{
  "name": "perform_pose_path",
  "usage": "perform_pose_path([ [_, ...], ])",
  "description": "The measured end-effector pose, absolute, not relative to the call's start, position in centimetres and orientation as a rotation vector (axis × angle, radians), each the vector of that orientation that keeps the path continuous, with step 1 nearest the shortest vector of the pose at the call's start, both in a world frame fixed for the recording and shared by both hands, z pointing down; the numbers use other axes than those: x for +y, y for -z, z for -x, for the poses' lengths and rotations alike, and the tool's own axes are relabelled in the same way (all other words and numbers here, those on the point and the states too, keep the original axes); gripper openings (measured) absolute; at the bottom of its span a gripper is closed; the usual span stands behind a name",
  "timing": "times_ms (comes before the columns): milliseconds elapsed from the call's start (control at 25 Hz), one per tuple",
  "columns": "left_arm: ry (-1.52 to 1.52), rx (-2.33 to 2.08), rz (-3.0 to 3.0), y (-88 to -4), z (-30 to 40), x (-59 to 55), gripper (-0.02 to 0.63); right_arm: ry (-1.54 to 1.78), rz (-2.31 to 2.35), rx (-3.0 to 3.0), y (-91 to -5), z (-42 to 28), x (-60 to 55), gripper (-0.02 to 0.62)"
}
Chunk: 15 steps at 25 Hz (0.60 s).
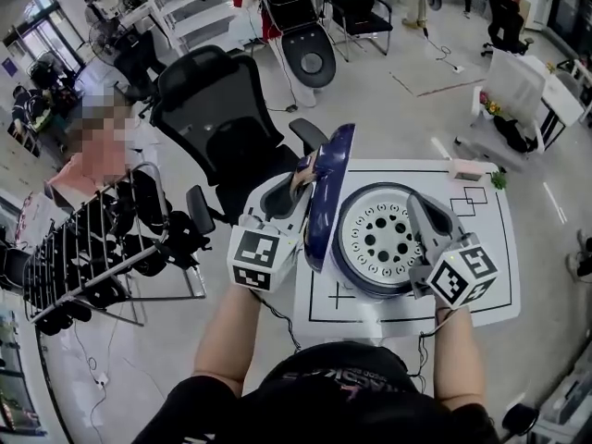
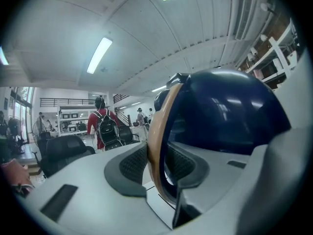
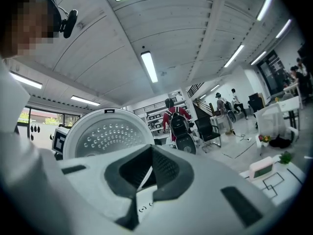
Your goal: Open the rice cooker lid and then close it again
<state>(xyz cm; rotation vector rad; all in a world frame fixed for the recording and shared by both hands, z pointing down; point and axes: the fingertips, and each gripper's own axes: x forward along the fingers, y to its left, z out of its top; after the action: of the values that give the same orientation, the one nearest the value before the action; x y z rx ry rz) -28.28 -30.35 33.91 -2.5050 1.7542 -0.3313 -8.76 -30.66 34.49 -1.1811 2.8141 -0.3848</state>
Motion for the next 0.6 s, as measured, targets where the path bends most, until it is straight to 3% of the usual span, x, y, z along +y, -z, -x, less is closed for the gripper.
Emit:
perform_pose_path([
  [600, 0.273, 1.812, 2.557, -35.2, 30.3, -30.3, 0.114, 0.386, 1.155, 2.833, -35.1, 11.0, -30.6, 0.002],
])
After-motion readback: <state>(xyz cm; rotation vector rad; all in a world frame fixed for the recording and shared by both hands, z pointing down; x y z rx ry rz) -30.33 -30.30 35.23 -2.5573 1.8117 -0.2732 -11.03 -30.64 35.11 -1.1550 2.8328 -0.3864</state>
